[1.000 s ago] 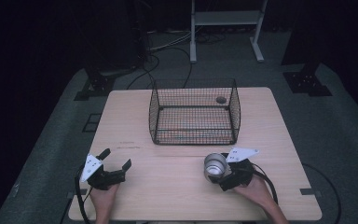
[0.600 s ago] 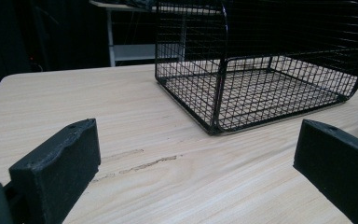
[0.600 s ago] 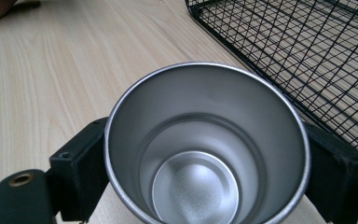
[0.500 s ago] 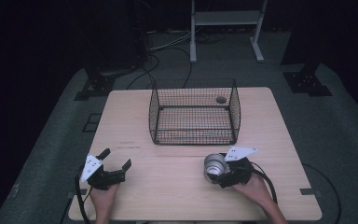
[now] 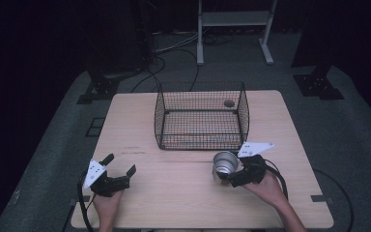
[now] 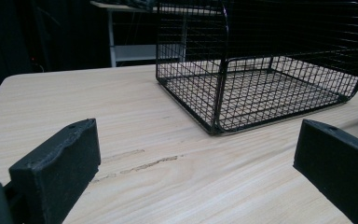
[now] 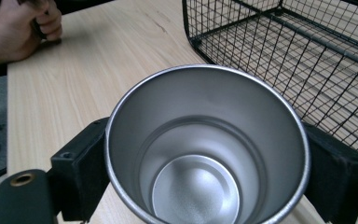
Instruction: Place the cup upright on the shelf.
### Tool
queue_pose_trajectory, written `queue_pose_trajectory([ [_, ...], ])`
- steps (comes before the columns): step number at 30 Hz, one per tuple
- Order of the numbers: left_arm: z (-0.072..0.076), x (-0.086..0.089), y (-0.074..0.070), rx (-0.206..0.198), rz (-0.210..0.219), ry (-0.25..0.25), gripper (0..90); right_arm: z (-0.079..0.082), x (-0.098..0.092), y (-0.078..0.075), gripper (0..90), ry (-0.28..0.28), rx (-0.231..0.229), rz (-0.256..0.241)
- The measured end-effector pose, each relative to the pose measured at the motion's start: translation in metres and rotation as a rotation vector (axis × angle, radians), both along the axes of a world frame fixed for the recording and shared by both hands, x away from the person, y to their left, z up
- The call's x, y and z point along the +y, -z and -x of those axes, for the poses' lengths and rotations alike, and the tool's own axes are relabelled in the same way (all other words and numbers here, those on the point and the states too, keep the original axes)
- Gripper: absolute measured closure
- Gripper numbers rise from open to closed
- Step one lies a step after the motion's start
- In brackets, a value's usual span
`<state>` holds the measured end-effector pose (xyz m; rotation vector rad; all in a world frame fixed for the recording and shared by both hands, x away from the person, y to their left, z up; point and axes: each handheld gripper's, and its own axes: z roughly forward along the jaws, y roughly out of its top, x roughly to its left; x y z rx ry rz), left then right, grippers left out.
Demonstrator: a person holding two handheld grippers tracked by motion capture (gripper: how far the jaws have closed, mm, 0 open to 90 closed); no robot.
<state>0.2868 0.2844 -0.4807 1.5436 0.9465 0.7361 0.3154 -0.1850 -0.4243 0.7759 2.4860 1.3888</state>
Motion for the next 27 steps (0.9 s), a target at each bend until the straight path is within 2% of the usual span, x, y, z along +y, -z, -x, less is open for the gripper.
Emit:
queue_pose_trajectory([
  [5, 0.000, 0.000, 0.000, 0.001, 0.001, -0.001, 0.0, -0.004, -0.002, -0.008, 12.9, -0.014, 0.020, -0.029],
  [12, 0.000, 0.000, 0.000, 0.000, 0.001, -0.001, 0.0, -0.012, 0.002, -0.026, 13.0, -0.030, 0.021, -0.021],
  [13, 0.000, 0.000, 0.000, 0.001, 0.002, 0.001, 0.0, -0.014, 0.004, -0.032, 12.9, -0.037, 0.017, -0.022],
  [21, 0.000, 0.000, 0.000, 0.000, 0.005, 0.003, 0.0, -0.025, 0.013, -0.055, 12.9, -0.065, -0.001, -0.015],
  [27, 0.000, 0.000, 0.000, -0.003, 0.005, 0.004, 0.0, -0.035, 0.019, -0.067, 12.9, -0.076, 0.000, -0.017],
])
